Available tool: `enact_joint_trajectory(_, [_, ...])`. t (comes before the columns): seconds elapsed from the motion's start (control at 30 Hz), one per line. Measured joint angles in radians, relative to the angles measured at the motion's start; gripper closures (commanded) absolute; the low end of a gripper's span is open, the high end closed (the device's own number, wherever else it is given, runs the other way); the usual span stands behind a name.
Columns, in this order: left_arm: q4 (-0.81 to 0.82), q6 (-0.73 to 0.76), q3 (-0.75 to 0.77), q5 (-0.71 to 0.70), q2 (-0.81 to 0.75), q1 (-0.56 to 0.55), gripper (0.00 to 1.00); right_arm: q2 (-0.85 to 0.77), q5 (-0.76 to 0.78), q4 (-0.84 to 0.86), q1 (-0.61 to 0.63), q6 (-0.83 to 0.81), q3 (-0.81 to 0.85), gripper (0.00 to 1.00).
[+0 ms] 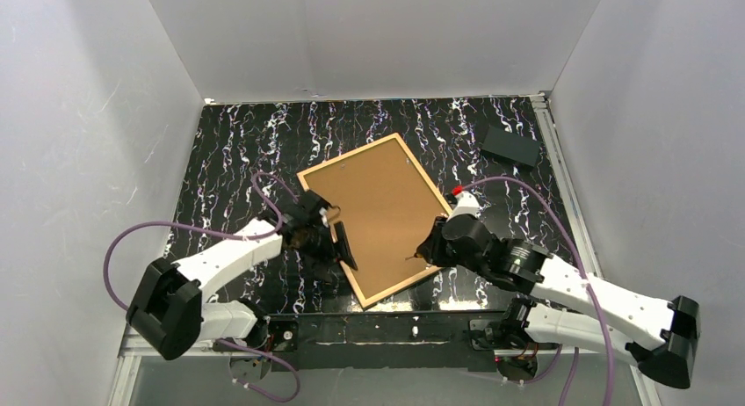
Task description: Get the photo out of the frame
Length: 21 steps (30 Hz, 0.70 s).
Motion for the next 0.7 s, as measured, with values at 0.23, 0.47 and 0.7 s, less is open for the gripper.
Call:
enact_joint_trajectory(0.23, [-0.024,-0.182,-0.055,-0.195,-0.05,-0.294,0.28,-0.112,0.005,-0.034,-0.011,0.022,-0.033,0.99])
enact_joint_trajectory(0.47, [0.002,-0.24,-0.068,-0.333,0.014,-0.363,0.29,-0.195,0.011,-0.069,-0.011,0.037,-0.054,0.99])
enact_joint_trajectory(0.7, [0.042,-0.254,-0.058,-0.377,0.094,-0.372,0.25,-0.208,0.016,-0.081,-0.011,0.045,-0.061,0.99])
